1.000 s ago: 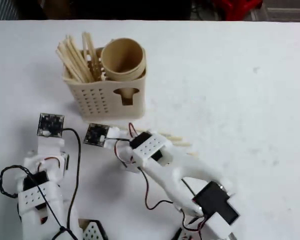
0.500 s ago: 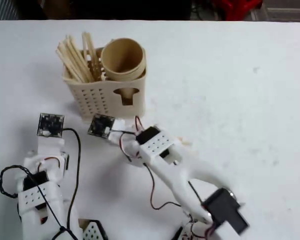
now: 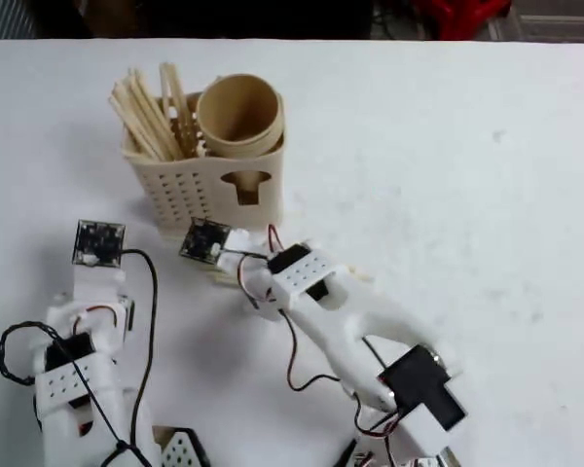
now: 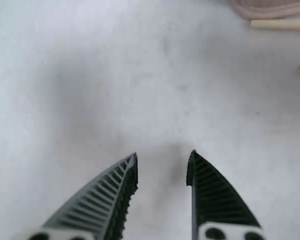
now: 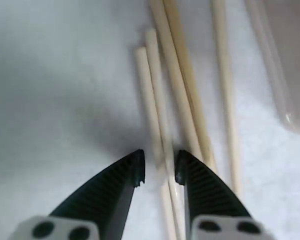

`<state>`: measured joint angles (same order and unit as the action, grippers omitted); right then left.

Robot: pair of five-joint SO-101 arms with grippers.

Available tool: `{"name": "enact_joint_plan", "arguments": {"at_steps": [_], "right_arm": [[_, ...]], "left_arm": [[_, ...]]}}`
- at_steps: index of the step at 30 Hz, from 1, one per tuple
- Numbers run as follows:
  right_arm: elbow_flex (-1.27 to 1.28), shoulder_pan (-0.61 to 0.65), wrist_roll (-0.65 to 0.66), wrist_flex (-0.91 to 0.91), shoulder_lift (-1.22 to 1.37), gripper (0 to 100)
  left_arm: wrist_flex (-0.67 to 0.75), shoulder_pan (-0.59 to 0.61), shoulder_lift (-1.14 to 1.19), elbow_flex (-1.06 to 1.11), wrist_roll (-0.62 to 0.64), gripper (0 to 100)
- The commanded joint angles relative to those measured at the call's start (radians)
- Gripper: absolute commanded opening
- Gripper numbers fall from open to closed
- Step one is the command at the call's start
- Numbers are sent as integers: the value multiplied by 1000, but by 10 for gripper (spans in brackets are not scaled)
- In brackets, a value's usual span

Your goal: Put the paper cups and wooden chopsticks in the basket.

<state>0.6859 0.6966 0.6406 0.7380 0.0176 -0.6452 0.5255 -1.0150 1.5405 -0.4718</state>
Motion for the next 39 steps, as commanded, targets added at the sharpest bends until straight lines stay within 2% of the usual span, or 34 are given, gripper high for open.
{"name": "enact_joint_plan", "arguments": {"at_steps": [1,7,9,11,17,28,35,39], "right_arm": [[-8,5,11,-2,4,109],[-5,85,11,99,4,105],[-5,108,9,114,2,69],[-8,105,3,114,2,14],[-32,62,-14,120,-24,17],[-28,-42,-169,216,-519,17],[-117,-1,-288,206,-797,17],[-293,38,-324,153,-816,17]], "left_arm": [[17,7,-19,-6,9,173],[17,7,-19,-6,9,173],[17,7,-19,-6,9,173],[17,7,-19,-6,9,173],[17,7,-19,-6,9,173],[17,7,-19,-6,9,173],[17,7,-19,-6,9,173],[17,7,-19,-6,9,173]]}}
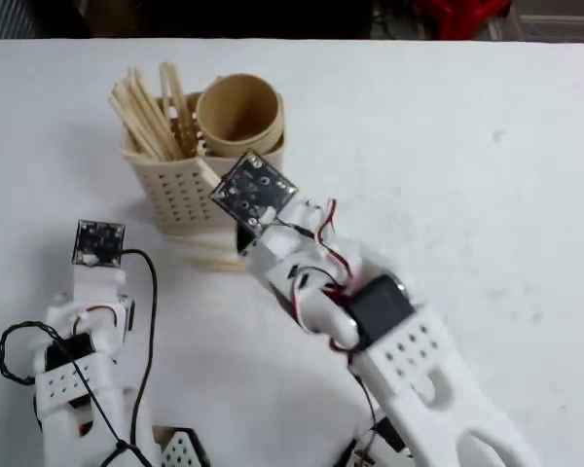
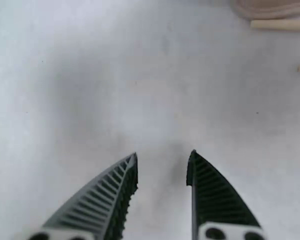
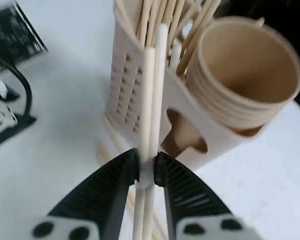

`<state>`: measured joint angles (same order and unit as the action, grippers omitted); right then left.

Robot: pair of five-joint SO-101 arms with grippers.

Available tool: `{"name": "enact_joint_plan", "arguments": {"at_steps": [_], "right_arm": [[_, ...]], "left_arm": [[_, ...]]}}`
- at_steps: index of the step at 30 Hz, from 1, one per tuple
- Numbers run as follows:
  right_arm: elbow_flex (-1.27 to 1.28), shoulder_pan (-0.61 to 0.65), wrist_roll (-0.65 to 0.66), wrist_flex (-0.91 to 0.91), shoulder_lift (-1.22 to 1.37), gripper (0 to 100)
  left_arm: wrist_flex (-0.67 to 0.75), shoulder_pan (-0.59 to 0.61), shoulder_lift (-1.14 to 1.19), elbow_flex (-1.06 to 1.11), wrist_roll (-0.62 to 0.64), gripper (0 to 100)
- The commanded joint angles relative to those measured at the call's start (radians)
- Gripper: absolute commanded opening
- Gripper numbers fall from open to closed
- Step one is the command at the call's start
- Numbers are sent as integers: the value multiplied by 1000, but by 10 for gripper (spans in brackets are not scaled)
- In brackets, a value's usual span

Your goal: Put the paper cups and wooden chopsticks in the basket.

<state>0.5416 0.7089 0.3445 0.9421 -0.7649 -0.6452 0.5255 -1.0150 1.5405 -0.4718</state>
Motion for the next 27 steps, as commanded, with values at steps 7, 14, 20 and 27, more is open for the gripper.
{"name": "enact_joint_plan", "arguments": {"at_steps": [7,14,20,27], "right_arm": [[-509,82,-80,-239,213,17],[-907,91,-69,-475,590,19],[-1174,91,-77,-499,839,19],[-1188,90,-77,-452,871,22]], "left_arm": [[17,7,-19,-6,9,173],[17,-5,-19,-6,9,173],[15,-13,-19,-6,9,173],[15,-13,-19,-6,9,173]]}}
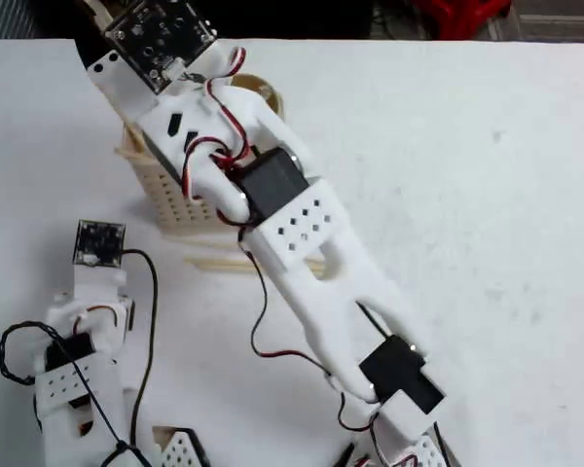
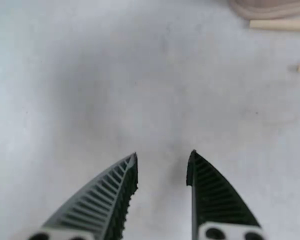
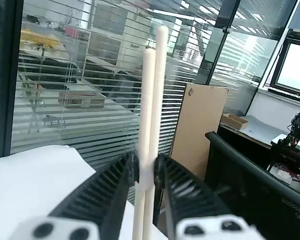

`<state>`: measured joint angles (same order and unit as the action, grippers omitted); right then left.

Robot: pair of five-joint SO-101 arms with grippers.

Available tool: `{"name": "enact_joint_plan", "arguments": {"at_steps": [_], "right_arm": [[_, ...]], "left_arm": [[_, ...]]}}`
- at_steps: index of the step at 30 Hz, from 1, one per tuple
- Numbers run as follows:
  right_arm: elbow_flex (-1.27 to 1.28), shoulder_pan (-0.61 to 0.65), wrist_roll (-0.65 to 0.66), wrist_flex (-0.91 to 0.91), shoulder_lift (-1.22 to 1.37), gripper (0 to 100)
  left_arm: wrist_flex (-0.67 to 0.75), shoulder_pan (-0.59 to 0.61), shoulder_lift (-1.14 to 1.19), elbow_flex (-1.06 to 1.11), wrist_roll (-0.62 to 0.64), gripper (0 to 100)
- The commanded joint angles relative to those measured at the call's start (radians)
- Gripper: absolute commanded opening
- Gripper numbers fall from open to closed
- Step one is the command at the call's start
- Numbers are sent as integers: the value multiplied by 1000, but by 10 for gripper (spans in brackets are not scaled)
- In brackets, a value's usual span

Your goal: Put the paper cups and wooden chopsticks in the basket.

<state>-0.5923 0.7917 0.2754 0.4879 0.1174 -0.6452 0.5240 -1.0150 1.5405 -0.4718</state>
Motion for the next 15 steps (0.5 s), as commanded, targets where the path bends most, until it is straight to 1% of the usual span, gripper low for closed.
{"name": "enact_joint_plan", "arguments": {"at_steps": [1,9,13,15], "right_arm": [[-54,7,-8,2,-12,22],[-54,5,-8,53,-12,31],[-54,5,-8,88,-12,131],[-54,7,-8,108,-12,156]], "left_arm": [[15,-12,-19,-6,9,173],[15,-12,-19,-6,9,173],[15,-12,-19,-5,9,173],[15,-12,-19,-5,9,173]]}}
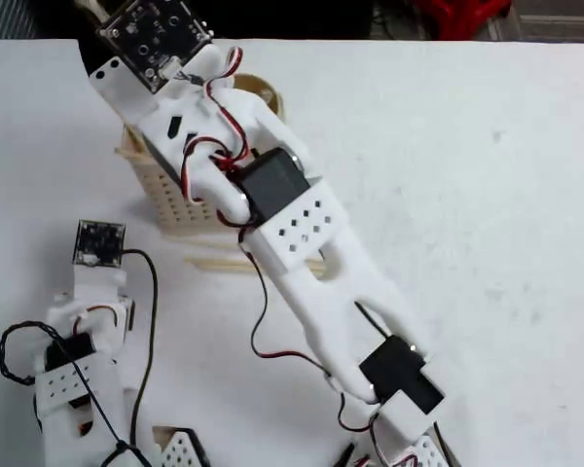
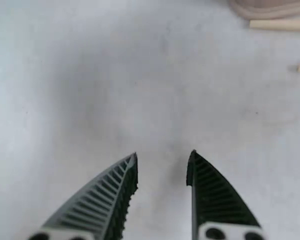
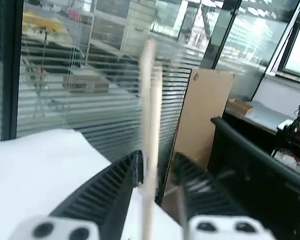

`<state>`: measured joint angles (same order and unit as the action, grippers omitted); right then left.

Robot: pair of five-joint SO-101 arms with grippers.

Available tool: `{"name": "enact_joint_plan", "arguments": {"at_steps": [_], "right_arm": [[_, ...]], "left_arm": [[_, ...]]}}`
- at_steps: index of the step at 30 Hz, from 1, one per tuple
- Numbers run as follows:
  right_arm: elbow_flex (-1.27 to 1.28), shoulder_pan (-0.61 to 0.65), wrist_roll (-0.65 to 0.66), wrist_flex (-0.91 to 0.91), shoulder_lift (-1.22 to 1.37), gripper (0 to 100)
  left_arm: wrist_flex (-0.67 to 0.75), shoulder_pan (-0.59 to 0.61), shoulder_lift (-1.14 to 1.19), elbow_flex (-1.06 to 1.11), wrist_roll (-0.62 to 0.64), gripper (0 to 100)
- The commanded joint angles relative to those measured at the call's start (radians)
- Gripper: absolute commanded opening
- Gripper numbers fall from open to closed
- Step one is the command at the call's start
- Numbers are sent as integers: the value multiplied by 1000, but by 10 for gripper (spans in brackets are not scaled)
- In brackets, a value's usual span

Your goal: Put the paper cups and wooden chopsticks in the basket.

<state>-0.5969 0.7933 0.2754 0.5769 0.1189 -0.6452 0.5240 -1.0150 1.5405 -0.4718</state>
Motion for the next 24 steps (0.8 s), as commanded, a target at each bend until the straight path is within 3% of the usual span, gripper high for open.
{"name": "enact_joint_plan", "arguments": {"at_steps": [1,7,9,18,24], "right_arm": [[-49,5,-8,27,-13,155],[-51,-12,-2,168,-39,67],[-48,-16,-2,323,-81,11],[-46,-177,2,1116,-234,33],[292,-251,2,1118,-292,17]], "left_arm": [[15,-12,-19,-5,9,173],[15,-12,-19,-5,9,173],[15,-12,-19,-5,9,173],[15,-12,-19,-5,9,173],[15,-12,-19,-5,9,173]]}}
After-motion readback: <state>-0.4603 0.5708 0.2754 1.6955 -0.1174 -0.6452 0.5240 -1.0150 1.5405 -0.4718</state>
